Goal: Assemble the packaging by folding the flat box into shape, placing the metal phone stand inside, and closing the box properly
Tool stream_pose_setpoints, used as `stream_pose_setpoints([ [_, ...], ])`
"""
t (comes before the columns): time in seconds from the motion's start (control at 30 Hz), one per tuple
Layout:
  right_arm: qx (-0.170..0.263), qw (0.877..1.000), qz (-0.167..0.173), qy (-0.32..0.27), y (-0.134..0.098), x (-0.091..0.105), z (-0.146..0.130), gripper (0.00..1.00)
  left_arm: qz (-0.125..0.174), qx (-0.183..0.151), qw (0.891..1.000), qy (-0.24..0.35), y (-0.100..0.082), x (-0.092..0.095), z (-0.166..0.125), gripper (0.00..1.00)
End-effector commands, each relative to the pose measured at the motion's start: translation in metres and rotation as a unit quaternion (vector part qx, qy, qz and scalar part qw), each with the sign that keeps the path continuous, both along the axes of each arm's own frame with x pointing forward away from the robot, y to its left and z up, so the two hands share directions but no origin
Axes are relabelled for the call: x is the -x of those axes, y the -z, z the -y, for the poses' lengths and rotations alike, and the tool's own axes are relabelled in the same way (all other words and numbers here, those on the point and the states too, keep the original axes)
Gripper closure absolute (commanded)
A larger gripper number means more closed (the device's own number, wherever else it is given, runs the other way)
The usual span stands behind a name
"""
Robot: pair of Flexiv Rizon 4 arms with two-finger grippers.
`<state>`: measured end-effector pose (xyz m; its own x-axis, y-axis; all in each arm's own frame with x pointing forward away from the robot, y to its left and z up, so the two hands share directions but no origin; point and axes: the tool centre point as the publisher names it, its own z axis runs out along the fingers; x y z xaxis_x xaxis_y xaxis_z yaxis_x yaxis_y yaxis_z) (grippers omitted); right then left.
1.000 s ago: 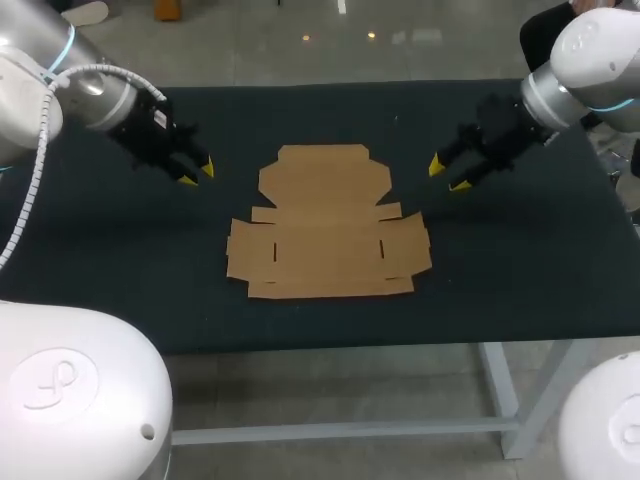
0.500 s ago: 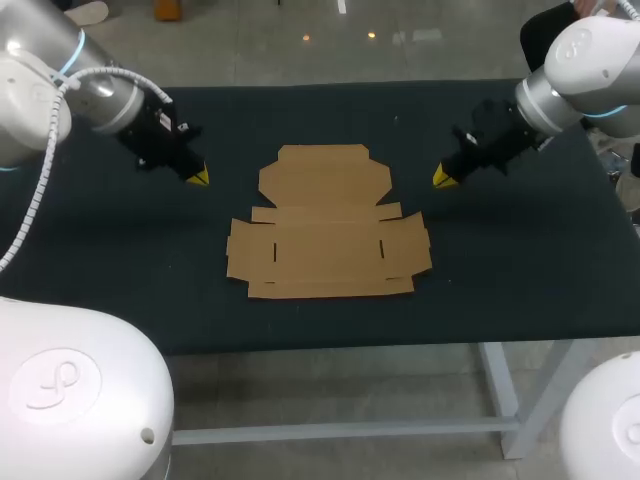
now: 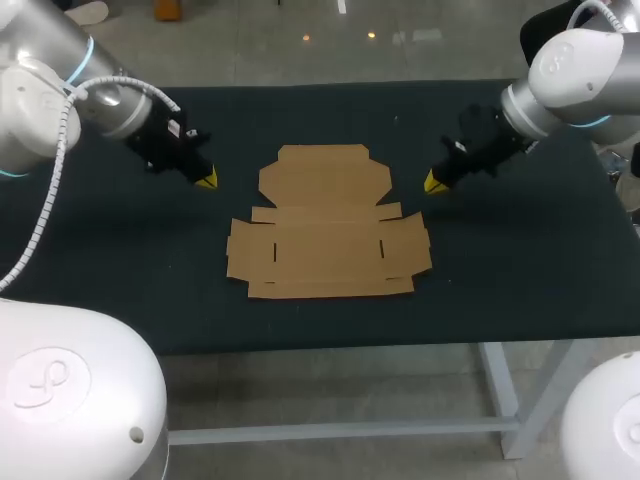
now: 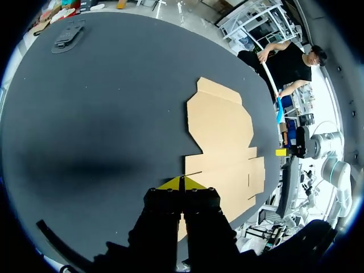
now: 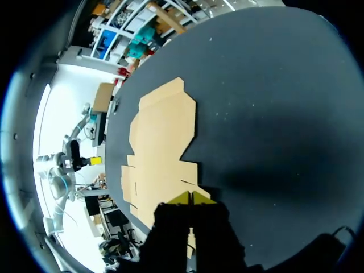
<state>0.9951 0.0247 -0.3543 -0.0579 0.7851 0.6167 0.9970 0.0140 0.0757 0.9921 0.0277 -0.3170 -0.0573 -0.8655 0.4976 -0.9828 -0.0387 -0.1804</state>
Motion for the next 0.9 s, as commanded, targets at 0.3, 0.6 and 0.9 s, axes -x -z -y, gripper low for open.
stream_pose_setpoints([
  [0.3, -0.006, 1.0, 0.023, -0.018, 0.025, -0.012, -0.001, 1.0, 0.007, 0.008, 0.999, 0.036, 0.031, -0.008, 0.012, 1.0],
  [0.6, 0.005, 0.999, 0.02, -0.033, 0.043, -0.018, -0.016, 1.0, 0.002, 0.016, 0.999, 0.046, 0.044, -0.005, 0.02, 1.0],
  [0.9, 0.0, 0.998, 0.032, -0.045, 0.053, -0.025, -0.024, 1.0, -0.003, 0.024, 0.999, 0.048, 0.05, -0.003, 0.022, 1.0],
])
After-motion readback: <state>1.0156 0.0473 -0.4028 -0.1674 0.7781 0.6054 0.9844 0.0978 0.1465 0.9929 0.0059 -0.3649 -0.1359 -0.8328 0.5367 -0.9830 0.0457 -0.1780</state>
